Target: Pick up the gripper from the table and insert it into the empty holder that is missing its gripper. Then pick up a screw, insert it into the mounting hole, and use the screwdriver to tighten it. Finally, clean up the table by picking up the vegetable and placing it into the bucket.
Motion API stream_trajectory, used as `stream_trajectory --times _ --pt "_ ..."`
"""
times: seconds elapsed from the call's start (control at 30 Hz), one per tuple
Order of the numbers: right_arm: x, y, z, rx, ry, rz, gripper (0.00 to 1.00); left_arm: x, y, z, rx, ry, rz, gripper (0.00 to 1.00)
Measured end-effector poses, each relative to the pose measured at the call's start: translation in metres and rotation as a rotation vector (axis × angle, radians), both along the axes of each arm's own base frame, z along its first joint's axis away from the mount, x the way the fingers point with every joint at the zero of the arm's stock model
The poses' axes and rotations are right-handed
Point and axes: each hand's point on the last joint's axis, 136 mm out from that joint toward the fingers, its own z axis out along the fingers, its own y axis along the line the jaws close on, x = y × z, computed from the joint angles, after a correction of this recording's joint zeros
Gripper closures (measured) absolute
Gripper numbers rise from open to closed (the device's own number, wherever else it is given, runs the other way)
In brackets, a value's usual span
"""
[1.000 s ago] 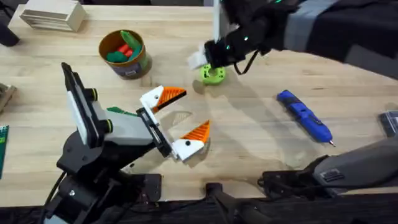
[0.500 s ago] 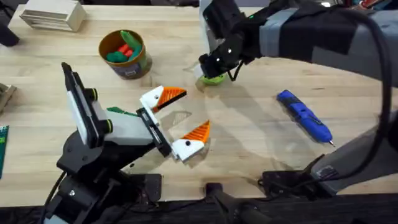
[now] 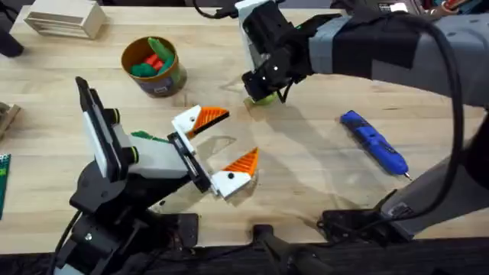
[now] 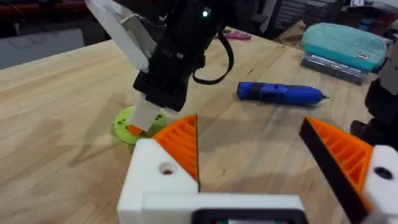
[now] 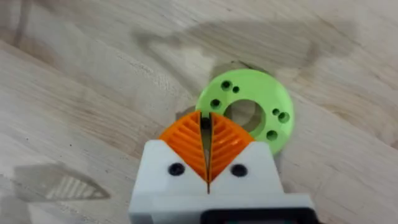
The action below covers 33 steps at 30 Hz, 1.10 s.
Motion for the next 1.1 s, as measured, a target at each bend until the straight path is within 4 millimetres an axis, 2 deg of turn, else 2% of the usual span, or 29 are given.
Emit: stream_trajectory --times 0.27,0.4,0.47,0.63,0.83,0.93,1.1 --pt "0.000 0.000 0.001 -0.002 -0.002 0.001 0.993 0.000 0.000 0.000 0.000 0.000 0.000 0.014" --pt "-0.002 0.000 0.013 0.013 -0.015 0.005 0.994 0.000 0.000 0.000 0.000 0.000 0.000 0.014" --pt "-0.004 0.000 0.027 0.031 -0.034 0.006 0.994 0.000 0.000 0.000 0.000 0.000 0.000 0.014" --pt "-0.013 -0.003 0.076 0.092 -0.098 0.016 0.994 0.000 0.000 0.000 0.000 0.000 0.000 0.014" --pt "-0.051 0.000 0.123 0.137 -0.057 0.078 0.994 0.000 0.000 0.000 0.000 0.000 0.000 0.014" --pt "-0.070 0.010 0.147 0.139 -0.031 0.129 0.994 0.000 0.000 0.000 0.000 0.000 0.000 0.014" --pt "-0.105 0.041 0.194 0.177 -0.043 0.250 0.994 0.000 0.000 0.000 0.000 0.000 0.000 0.013"
